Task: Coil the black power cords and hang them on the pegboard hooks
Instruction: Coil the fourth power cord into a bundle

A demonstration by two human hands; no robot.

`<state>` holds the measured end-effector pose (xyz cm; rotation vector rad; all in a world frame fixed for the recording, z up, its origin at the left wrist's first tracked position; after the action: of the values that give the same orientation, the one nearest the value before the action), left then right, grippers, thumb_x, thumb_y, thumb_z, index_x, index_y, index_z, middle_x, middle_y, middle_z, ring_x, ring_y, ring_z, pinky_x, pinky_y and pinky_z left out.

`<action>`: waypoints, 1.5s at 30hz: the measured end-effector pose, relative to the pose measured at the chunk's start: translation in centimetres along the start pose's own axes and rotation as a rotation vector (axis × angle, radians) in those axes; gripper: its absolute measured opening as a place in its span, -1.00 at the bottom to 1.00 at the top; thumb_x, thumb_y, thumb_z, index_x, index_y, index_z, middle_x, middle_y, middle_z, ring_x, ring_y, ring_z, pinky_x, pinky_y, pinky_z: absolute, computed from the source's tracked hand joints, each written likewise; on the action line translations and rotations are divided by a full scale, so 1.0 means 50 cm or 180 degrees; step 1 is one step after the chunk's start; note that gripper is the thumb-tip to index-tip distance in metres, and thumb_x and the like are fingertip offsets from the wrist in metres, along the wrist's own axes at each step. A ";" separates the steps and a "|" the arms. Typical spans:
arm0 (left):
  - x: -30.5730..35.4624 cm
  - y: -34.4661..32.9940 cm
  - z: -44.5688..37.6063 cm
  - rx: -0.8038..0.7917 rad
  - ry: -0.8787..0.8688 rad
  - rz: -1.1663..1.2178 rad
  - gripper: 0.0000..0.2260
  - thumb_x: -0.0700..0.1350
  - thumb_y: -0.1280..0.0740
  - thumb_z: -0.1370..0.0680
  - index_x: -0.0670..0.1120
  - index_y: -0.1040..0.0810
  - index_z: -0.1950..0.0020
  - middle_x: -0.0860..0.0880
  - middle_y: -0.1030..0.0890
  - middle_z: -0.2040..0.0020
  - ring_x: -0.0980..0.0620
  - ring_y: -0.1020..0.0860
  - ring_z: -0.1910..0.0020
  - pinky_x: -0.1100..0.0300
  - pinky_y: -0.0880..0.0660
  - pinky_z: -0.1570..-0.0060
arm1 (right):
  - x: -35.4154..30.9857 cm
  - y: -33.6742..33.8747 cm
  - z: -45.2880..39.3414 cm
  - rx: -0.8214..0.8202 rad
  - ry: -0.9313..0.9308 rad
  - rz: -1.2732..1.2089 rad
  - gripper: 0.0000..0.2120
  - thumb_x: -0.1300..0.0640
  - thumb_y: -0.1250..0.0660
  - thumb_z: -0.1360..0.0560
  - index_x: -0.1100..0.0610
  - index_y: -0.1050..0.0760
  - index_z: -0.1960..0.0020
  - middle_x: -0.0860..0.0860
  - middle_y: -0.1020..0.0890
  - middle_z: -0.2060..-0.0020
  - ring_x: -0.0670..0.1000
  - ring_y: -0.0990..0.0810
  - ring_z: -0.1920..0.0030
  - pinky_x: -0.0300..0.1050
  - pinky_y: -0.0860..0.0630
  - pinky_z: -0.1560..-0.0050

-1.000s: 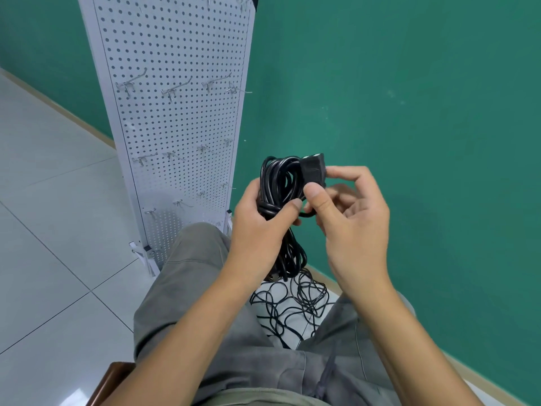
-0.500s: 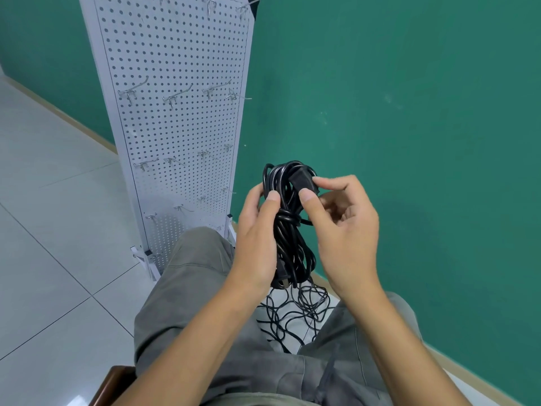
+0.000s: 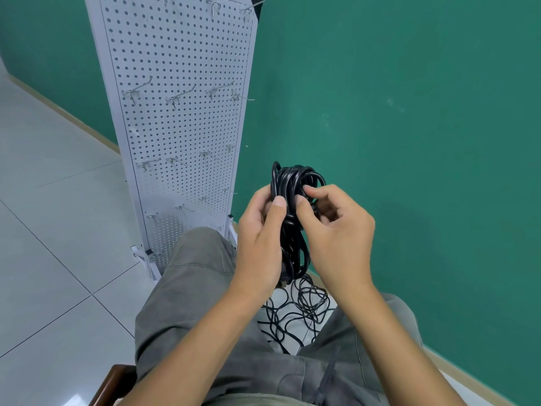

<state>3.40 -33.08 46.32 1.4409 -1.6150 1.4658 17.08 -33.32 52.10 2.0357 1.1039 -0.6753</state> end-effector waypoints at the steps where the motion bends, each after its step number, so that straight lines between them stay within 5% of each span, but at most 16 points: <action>1: -0.003 0.000 -0.002 -0.0032 0.0016 -0.0012 -0.78 -0.22 -0.17 -0.72 -0.15 -0.59 -0.24 -0.18 -0.67 -0.10 -0.08 -0.63 -0.16 -0.05 -0.53 -0.29 | -0.001 -0.004 -0.004 -0.0106 -0.0005 0.0024 -0.97 0.13 -0.47 -0.54 0.07 -0.67 0.03 -0.01 -0.54 0.41 0.09 -0.43 0.36 0.05 -0.46 0.29; 7: 0.003 0.009 -0.014 -0.0074 -0.0007 -0.0119 -0.77 -0.19 -0.16 -0.73 -0.06 -0.59 -0.25 -0.13 -0.67 -0.12 0.00 -0.62 -0.13 0.11 -0.52 -0.25 | -0.022 -0.018 -0.013 -0.0953 0.0251 0.0403 -0.75 0.21 -0.35 -0.62 0.06 -0.64 -0.27 -0.09 -0.70 0.05 -0.10 -0.65 0.07 -0.30 -0.50 -0.01; 12: 0.005 0.009 -0.013 -0.0160 -0.0072 -0.0312 -0.77 -0.17 -0.17 -0.73 0.05 -0.57 -0.24 0.03 -0.69 -0.08 0.05 -0.63 -0.12 0.20 -0.50 -0.18 | -0.023 -0.022 -0.026 -0.1248 0.0248 0.0666 -0.68 0.31 -0.29 -0.64 0.07 -0.60 -0.32 -0.15 -0.60 0.15 -0.33 -0.56 0.13 -0.54 -0.35 0.08; 19: 0.000 -0.001 -0.011 -0.0283 -0.0072 -0.0401 -0.78 -0.14 -0.15 -0.74 0.09 -0.51 -0.29 0.12 -0.71 -0.04 0.08 -0.66 -0.12 0.19 -0.55 -0.16 | 0.002 -0.019 -0.037 -0.1229 -0.0163 0.0133 -0.69 0.36 -0.24 -0.65 0.10 -0.64 -0.25 -0.14 -0.57 0.26 -0.29 -0.51 0.31 -0.48 -0.37 0.20; 26: -0.028 -0.010 -0.020 -0.0569 0.0072 -0.0570 -0.76 -0.10 -0.14 -0.75 0.05 -0.49 -0.37 0.14 -0.64 -0.21 0.18 -0.55 -0.28 0.16 -0.43 -0.31 | 0.051 -0.012 -0.025 -0.0657 -0.0596 -0.0431 -0.71 0.37 -0.22 -0.64 0.13 -0.65 -0.19 -0.01 -0.59 0.28 -0.24 -0.52 0.26 -0.39 -0.44 0.10; 29: -0.036 0.002 -0.028 -0.0401 0.0039 -0.0636 -0.71 -0.04 -0.18 -0.72 0.07 -0.48 -0.43 0.07 -0.48 -0.41 0.18 -0.43 -0.43 0.08 -0.32 -0.47 | 0.054 -0.017 -0.019 -0.0574 -0.0612 -0.0542 -0.71 0.36 -0.23 -0.64 0.11 -0.65 -0.18 0.01 -0.60 0.27 -0.19 -0.54 0.23 -0.37 -0.45 0.07; 33: -0.037 0.007 -0.032 -0.0336 0.0019 -0.0530 -0.70 0.03 -0.21 -0.68 0.07 -0.54 -0.39 -0.02 -0.59 -0.34 -0.01 -0.51 -0.40 -0.14 -0.37 -0.46 | 0.043 -0.021 -0.023 -0.0630 -0.0514 -0.0486 -0.71 0.36 -0.24 -0.64 0.08 -0.64 -0.17 0.02 -0.61 0.26 -0.20 -0.55 0.22 -0.39 -0.45 0.06; 38: -0.035 0.003 -0.023 -0.0314 0.0090 -0.0127 -0.74 -0.23 -0.21 -0.71 -0.06 -0.57 -0.35 -0.03 -0.67 -0.24 -0.01 -0.59 -0.30 -0.10 -0.45 -0.42 | 0.036 -0.018 -0.034 -0.0762 -0.0461 -0.0345 -0.69 0.37 -0.26 -0.63 0.03 -0.63 -0.15 0.03 -0.62 0.27 -0.20 -0.56 0.24 -0.42 -0.44 0.09; 42: -0.036 0.004 -0.019 -0.0281 0.0099 -0.0204 -0.76 -0.23 -0.23 -0.70 -0.01 -0.56 -0.31 0.00 -0.66 -0.23 0.00 -0.61 -0.27 -0.05 -0.49 -0.37 | 0.044 -0.019 -0.035 -0.0943 -0.0406 -0.0040 -0.68 0.35 -0.30 -0.62 -0.01 -0.65 -0.18 -0.06 -0.67 0.25 -0.17 -0.61 0.20 -0.32 -0.54 -0.02; 45: -0.020 0.004 -0.017 -0.0364 0.0004 -0.0436 -0.76 -0.21 -0.22 -0.71 0.06 -0.54 -0.29 0.09 -0.64 -0.25 0.14 -0.63 -0.19 0.16 -0.52 -0.24 | 0.049 -0.022 -0.038 -0.1139 -0.0454 0.0044 -0.70 0.33 -0.33 -0.61 0.00 -0.66 -0.19 -0.11 -0.67 0.28 -0.19 -0.62 0.21 -0.37 -0.51 -0.04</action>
<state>3.29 -31.98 45.59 1.4550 -1.5410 1.2770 17.57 -30.18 51.12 1.6642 1.0430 -0.5607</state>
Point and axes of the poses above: each hand's wrist, its own z-axis away from the middle knuckle, its own y-axis out of the back of the hand, x = y × z, the point moved 10 cm from there along -z, towards the middle knuckle
